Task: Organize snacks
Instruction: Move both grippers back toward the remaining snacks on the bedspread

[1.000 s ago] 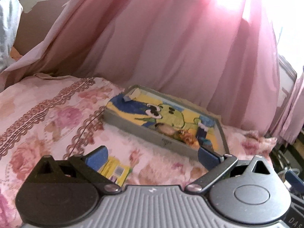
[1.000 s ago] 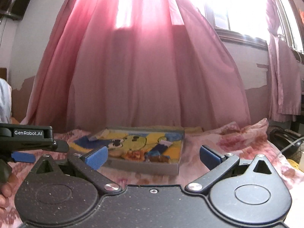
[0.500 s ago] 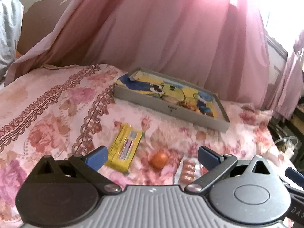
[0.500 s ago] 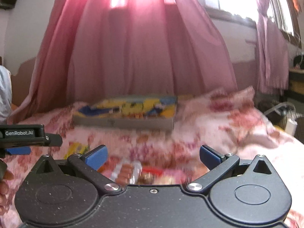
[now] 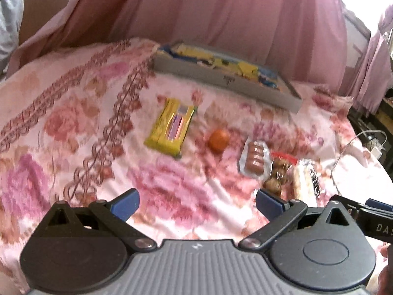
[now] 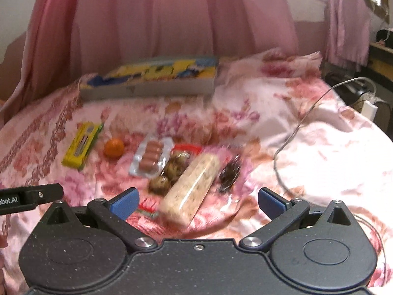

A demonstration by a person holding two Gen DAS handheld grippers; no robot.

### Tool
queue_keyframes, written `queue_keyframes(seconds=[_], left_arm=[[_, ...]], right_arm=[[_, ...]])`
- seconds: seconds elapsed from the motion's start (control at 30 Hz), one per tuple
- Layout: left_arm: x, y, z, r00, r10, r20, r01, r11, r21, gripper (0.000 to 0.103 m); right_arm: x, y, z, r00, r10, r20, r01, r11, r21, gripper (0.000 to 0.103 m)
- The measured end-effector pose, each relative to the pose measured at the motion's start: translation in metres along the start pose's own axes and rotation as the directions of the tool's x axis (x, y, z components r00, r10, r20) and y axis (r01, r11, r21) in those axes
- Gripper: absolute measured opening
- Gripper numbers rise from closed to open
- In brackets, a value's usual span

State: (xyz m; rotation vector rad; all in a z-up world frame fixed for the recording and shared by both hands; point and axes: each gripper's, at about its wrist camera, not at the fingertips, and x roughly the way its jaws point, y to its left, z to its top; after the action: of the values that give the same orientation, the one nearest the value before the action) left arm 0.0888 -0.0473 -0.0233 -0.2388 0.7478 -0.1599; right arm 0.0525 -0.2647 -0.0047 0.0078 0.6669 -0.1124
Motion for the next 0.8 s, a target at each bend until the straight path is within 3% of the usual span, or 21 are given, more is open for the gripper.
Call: queue_keyframes(seconds=[0.5,0.8], left_arm=[[0.013,0.005,-0.006,0.997,0.018,-0.075,-0.015,0.999,0.034,0.102],[0.029,-0.002,0.007,0.996,0.001,-0.094,0.004,0.999,0.049,0.102]], right_arm=[[0.021,0.011,-0.002,0.995,-0.034,-0.097,0.028,0.998,-0.058,0.102],[0.026,0.004,0.010,0.996,0.013,-0.090,-0.015,1.000,-0.025,0.102]])
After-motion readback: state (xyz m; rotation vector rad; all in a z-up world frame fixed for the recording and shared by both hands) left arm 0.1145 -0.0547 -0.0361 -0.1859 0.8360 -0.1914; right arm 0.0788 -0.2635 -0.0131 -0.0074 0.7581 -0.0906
